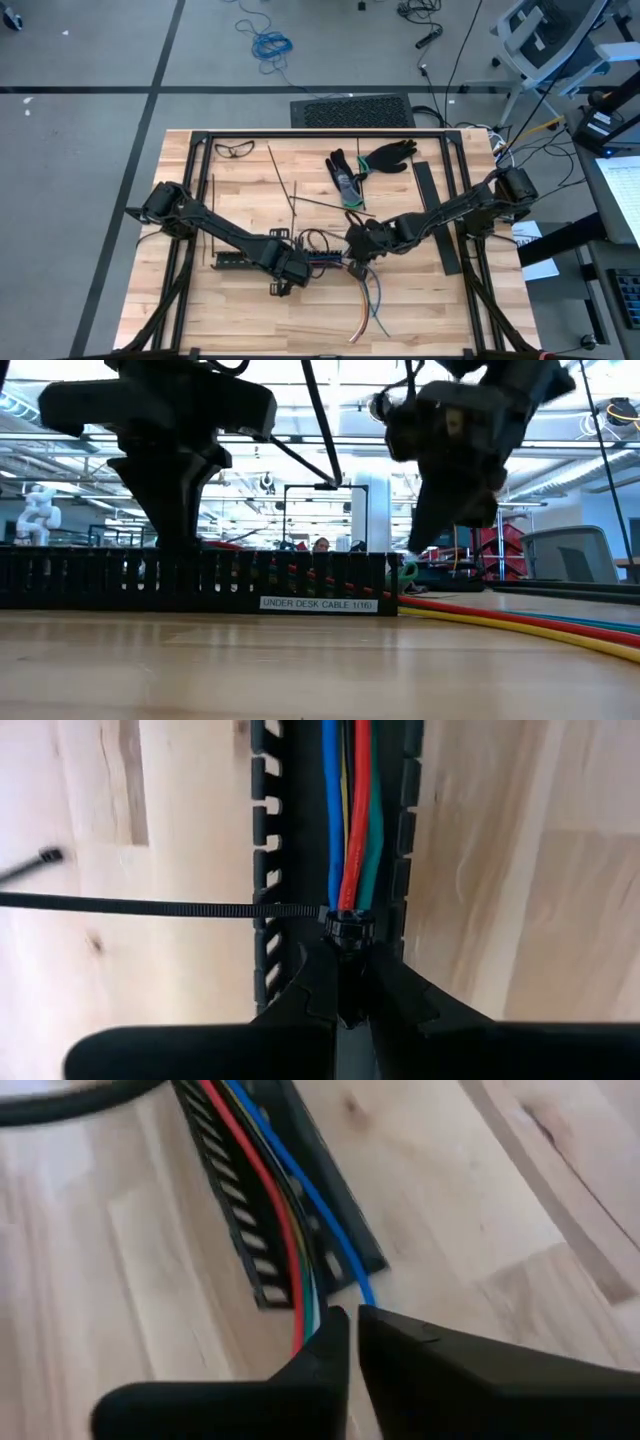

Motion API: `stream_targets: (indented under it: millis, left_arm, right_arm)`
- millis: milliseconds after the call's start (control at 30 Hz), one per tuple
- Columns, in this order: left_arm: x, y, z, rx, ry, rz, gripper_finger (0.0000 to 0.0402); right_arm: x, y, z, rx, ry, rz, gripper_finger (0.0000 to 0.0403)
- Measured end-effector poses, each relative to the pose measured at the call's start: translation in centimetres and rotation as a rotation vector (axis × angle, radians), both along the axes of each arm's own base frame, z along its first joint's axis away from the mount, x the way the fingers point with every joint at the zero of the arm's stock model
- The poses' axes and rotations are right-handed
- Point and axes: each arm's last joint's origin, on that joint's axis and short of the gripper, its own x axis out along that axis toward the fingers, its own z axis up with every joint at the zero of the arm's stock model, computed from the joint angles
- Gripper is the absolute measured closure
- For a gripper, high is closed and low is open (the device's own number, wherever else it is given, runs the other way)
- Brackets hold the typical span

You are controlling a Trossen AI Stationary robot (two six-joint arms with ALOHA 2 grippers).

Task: Ziptie cables
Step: Put the zip tied cable wires into the black cable duct

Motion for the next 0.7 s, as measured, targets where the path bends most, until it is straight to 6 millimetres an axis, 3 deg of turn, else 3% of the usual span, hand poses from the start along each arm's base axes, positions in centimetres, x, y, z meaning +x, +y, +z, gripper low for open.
stream_targets:
  millis: [133, 367, 700]
  left_arm:
    - [0.0, -0.2, 0.0, -0.022, -0.01, 0.071, 0.0372]
    - [-0.1, -0.2, 0.0, -0.033, -0.014, 0.12, 0.0372]
    - [-0.1, -0.2, 0.0, -0.043, -0.021, 0.177, 0.0372]
  right_arm:
    - [0.6, -0.7, 0.6, 0.003, -0.085, 0.009, 0.0333]
    - [0.6, -1.4, 0.4, -0.071, -0.069, 0.083, 0.0244]
    - [0.8, -1.4, -0.1, -0.14, -0.065, 0.174, 0.024]
